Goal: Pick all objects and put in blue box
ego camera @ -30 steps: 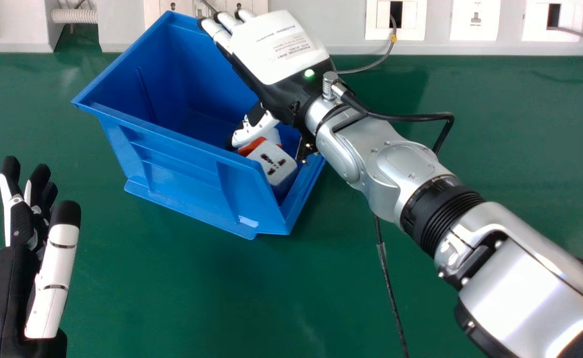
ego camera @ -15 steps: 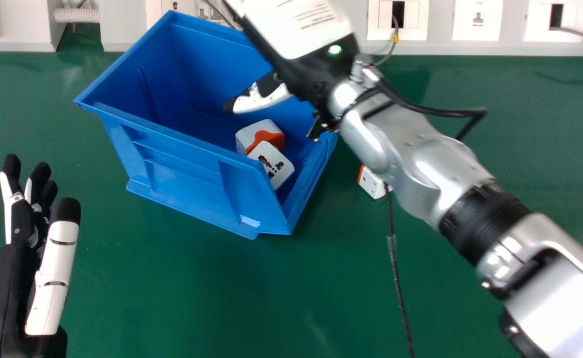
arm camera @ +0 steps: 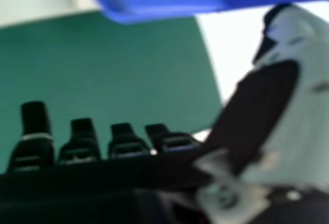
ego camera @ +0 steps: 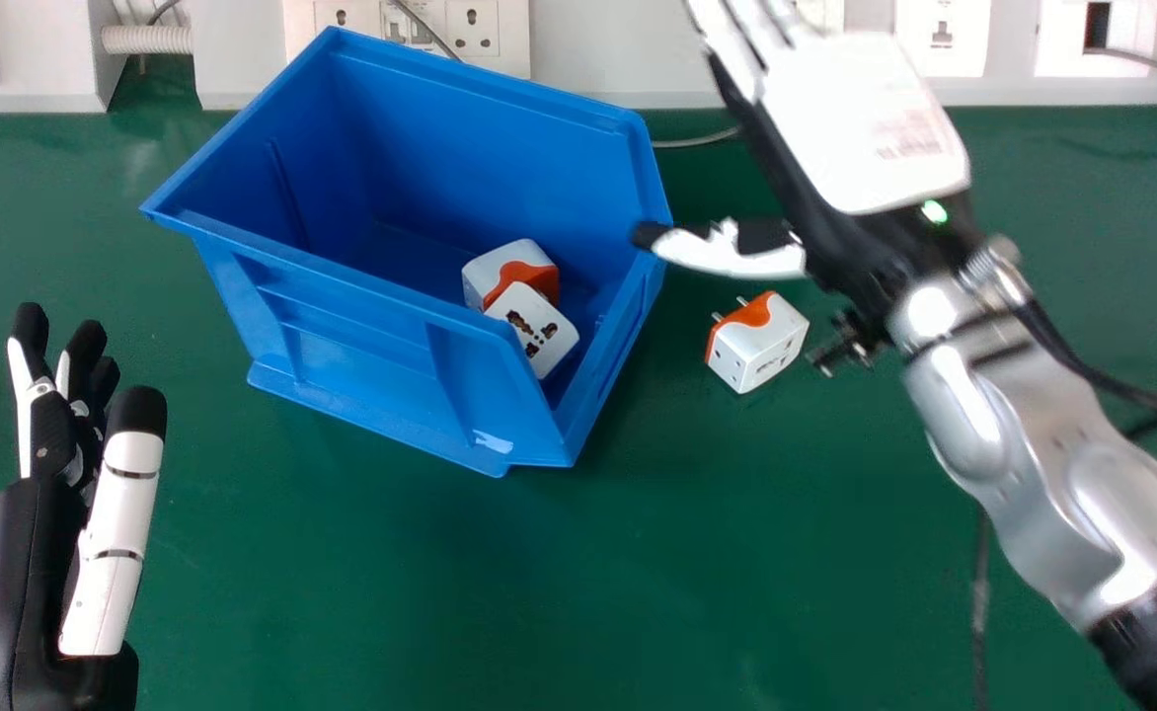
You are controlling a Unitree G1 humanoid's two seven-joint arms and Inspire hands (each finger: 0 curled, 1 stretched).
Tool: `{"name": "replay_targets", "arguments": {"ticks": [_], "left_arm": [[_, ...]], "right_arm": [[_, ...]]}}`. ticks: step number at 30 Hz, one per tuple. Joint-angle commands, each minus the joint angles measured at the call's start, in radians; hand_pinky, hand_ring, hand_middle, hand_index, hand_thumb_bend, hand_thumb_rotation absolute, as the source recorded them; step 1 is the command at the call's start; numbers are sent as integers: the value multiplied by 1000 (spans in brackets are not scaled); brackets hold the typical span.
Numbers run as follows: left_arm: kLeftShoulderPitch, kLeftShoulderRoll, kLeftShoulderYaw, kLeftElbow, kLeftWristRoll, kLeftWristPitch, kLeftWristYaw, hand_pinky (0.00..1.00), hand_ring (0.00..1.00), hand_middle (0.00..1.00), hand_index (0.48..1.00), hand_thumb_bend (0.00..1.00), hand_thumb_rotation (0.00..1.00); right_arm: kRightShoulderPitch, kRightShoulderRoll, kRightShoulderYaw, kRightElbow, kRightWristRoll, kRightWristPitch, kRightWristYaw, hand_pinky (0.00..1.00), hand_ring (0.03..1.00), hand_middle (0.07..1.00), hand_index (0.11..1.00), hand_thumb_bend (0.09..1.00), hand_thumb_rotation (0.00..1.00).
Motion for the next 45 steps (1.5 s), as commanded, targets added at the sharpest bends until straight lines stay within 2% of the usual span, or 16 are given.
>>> {"name": "replay_targets", "arguments": {"ticks": [1,5,9,12,15,18,19,24,27,32,39,45], "left_arm": [[0,11,8,-17,-2,-8,2,1000,1000,1000,1000,526,836],[-3,12,12,-16,-4,-2,4,1000,1000,1000,1000,565,839],[-9,11,16,-7,-13,-4,2,1000,1000,1000,1000,582,841],[-10,13,17,-8,-9,-6,3,1000,1000,1000,1000,587,835],[-10,15,19,-11,-14,-3,-1,1000,1000,1000,1000,582,831],[-5,16,21,-16,-12,-1,-4,1000,1000,1000,1000,579,828],[-5,17,22,-14,-9,-6,-5,1000,1000,1000,1000,583,827],[2,18,25,-18,-25,-4,-12,1000,1000,1000,1000,596,821],[7,20,26,-19,-36,-11,-18,1000,1000,1000,1000,593,816],[16,22,29,-24,-37,-10,-20,1000,1000,1000,1000,576,814],[17,28,31,-27,-56,-7,-31,1000,1000,1000,1000,544,808],[20,30,32,-32,-53,-2,-30,1000,1000,1000,1000,548,802]], "right_arm": [[26,-16,-41,-56,19,-1,-4,809,951,1000,998,465,671],[50,-16,-50,-38,14,29,35,810,948,998,991,495,657],[30,-3,-33,50,-4,40,25,827,955,1000,996,535,663],[-3,17,-7,148,-29,67,14,814,945,992,989,564,671],[-44,50,22,253,-49,106,11,812,943,992,989,571,679],[-80,82,39,342,-41,134,25,817,940,989,986,590,683],[-95,95,48,375,-42,149,30,828,945,991,988,600,687],[-157,157,81,515,-37,189,5,832,940,984,977,645,697],[-201,201,97,602,-30,227,3,828,936,979,967,677,702],[-254,242,106,691,-6,248,-5,827,932,970,955,718,700],[-313,275,120,775,23,273,12,833,928,968,953,746,715],[-338,288,129,818,46,288,26,832,924,963,949,740,700]]}}
